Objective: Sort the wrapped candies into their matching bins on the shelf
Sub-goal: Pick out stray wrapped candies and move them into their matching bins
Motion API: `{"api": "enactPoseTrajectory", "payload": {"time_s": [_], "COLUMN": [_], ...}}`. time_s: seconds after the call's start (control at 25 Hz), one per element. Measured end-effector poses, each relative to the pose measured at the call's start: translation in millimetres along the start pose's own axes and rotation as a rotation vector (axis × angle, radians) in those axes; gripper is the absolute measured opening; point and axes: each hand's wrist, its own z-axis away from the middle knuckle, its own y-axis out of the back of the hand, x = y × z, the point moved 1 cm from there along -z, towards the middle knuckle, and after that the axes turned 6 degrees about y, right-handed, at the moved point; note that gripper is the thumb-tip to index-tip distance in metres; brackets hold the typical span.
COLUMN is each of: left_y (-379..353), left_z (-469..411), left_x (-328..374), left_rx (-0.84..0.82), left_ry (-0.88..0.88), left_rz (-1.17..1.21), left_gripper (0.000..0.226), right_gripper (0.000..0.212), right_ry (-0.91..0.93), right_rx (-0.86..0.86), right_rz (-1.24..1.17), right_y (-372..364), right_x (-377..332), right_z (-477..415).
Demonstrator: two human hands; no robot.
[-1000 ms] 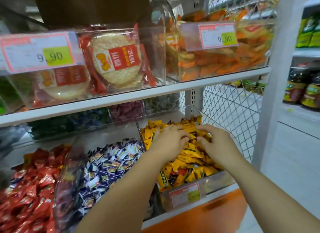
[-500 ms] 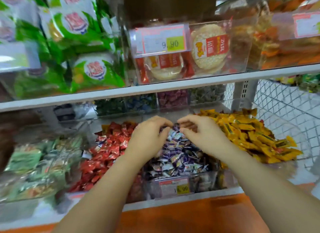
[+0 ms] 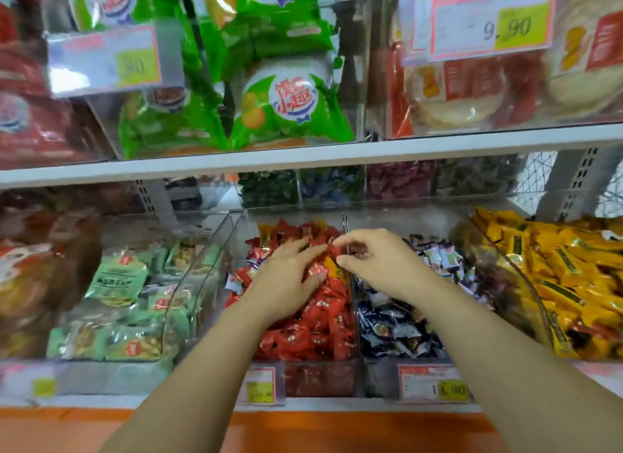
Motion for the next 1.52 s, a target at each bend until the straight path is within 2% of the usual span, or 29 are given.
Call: {"api": "enactPoseTrajectory", "payload": {"time_s": [0.12, 0.24, 0.36, 0.52, 0.64, 0.72, 0.8, 0.96, 1.08, 1.24, 1.4, 1.52], "left_y": [1.2, 12.6, 24.5, 42.6, 41.0, 30.3, 16.5, 1.3, 2.3, 16.5, 34.4, 43.4], "left_z": [-1.4, 18.8, 45.2, 55.0, 36.0, 16.6, 0.0, -19.4, -20.0, -0.5, 23.9, 31.5], "left_x": [-8.1, -9.8, -9.5, -17.0, -5.3, 8.8, 20.3, 23.0, 22.0, 9.1, -0.9, -4.2], "left_rx": [-0.172, -0.261, -0.33, -0.261, -0.108, -0.025, -0.046, -0.193, -0.175, -0.21, -0.272, -0.216], "left_ry": [-0.011, -0.078, -0.098, -0.043, -0.015, -0.024, -0.049, -0.04, -0.045, -0.013, -0.029, -0.011], "left_rz": [-0.066, 0.004, -0.018, -0.01, 0.162, 0.194, 0.178, 0.073, 0.062, 0.193, 0.219, 0.262], "left_gripper": [0.043, 0.035, 0.036, 0.035, 0.03, 0.03, 0.037, 0.047, 0.036, 0.025, 0.022, 0.023], "right_gripper": [0.029, 0.027, 0.025, 0.026, 0.026, 0.025, 0.025, 0.023, 0.02, 0.023, 0.023, 0.022], "right_ry": [-0.032, -0.052, -0.054, -0.008, 0.013, 0.032, 0.047, 0.066, 0.061, 0.063, 0.056, 0.047], "right_rx": [-0.007, -0.001, -0.041, -0.088, -0.083, -0.072, -0.073, -0.08, -0.09, -0.115, -0.13, -0.124], "right_rz": [0.019, -0.032, -0.012, 0.025, -0.022, -0.038, -0.036, -0.066, -0.111, -0.109, -0.124, -0.114], "right_y": [-5.6, -3.6, -3.8, -2.7, 1.6, 2.8, 2.8, 0.9, 1.6, 2.4, 3.4, 4.0], "right_x": [-1.2, 1.6, 5.5, 5.5, 9.0, 10.2, 11.7, 17.0, 17.1, 17.4, 15.1, 11.4], "right_z": [-6.8, -10.8, -7.6, 3.8, 12.0, 14.1, 15.4, 14.4, 14.6, 14.9, 16.3, 16.6]}}
